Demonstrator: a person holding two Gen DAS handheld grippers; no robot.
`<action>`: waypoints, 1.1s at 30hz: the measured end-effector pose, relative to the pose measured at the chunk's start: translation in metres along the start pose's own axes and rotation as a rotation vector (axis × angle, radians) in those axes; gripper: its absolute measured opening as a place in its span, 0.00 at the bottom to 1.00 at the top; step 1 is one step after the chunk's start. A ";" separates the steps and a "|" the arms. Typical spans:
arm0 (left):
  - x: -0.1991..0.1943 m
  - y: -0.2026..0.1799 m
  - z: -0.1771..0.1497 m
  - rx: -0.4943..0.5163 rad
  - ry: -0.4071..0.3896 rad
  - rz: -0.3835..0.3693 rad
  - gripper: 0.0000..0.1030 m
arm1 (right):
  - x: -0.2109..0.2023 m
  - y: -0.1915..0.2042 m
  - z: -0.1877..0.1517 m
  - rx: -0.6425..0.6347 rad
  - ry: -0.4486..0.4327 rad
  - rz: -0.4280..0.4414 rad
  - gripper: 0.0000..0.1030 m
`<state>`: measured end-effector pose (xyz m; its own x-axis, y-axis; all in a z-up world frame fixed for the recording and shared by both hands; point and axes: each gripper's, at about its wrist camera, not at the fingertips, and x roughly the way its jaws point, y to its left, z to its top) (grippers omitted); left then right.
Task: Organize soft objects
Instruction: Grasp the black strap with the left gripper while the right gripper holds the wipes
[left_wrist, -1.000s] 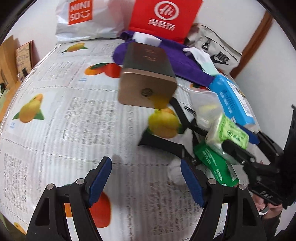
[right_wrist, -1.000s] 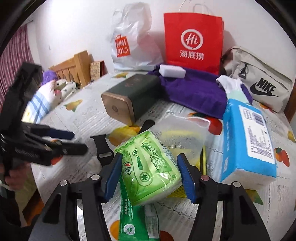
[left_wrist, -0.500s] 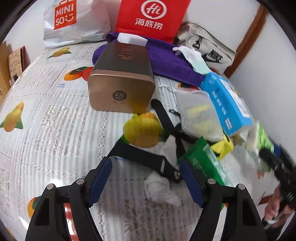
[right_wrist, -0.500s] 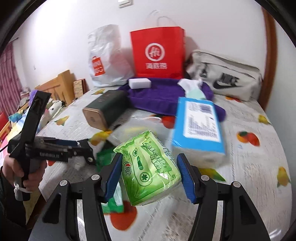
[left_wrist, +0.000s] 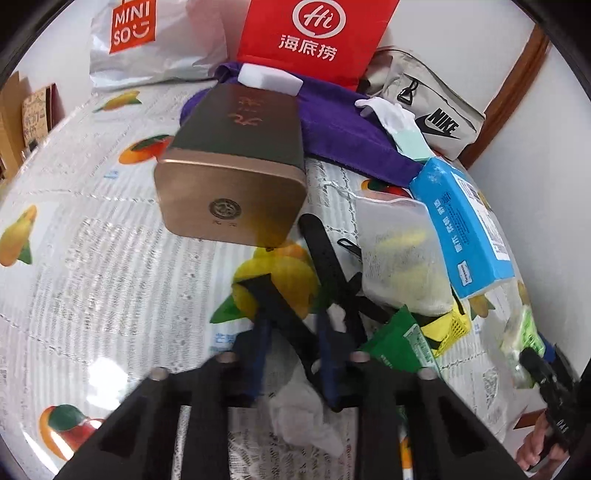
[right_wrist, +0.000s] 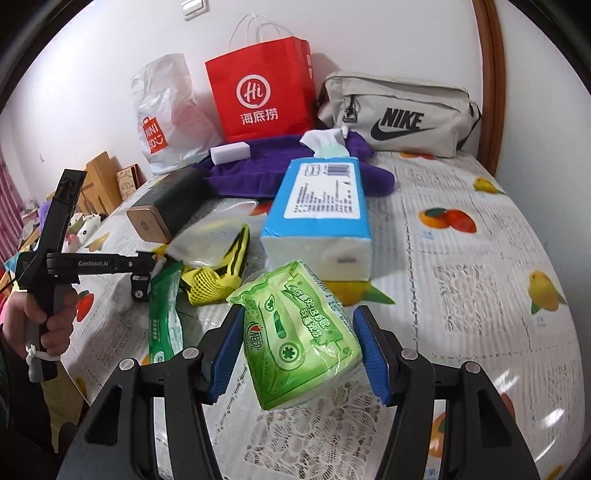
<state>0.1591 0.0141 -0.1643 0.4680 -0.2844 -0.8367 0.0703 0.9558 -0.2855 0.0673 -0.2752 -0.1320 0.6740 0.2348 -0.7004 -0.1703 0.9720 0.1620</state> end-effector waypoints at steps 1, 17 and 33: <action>0.001 0.000 0.001 -0.009 0.005 -0.013 0.12 | 0.000 -0.001 -0.001 0.002 0.003 0.003 0.57; -0.039 0.018 -0.007 -0.100 -0.056 -0.127 0.06 | -0.003 -0.002 -0.004 0.019 0.008 0.009 0.57; -0.024 0.028 -0.012 -0.139 0.016 -0.108 0.06 | -0.004 0.005 0.007 -0.009 0.014 -0.013 0.57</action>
<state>0.1390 0.0466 -0.1577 0.4501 -0.3868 -0.8048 -0.0033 0.9006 -0.4347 0.0689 -0.2714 -0.1230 0.6660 0.2217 -0.7123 -0.1682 0.9749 0.1462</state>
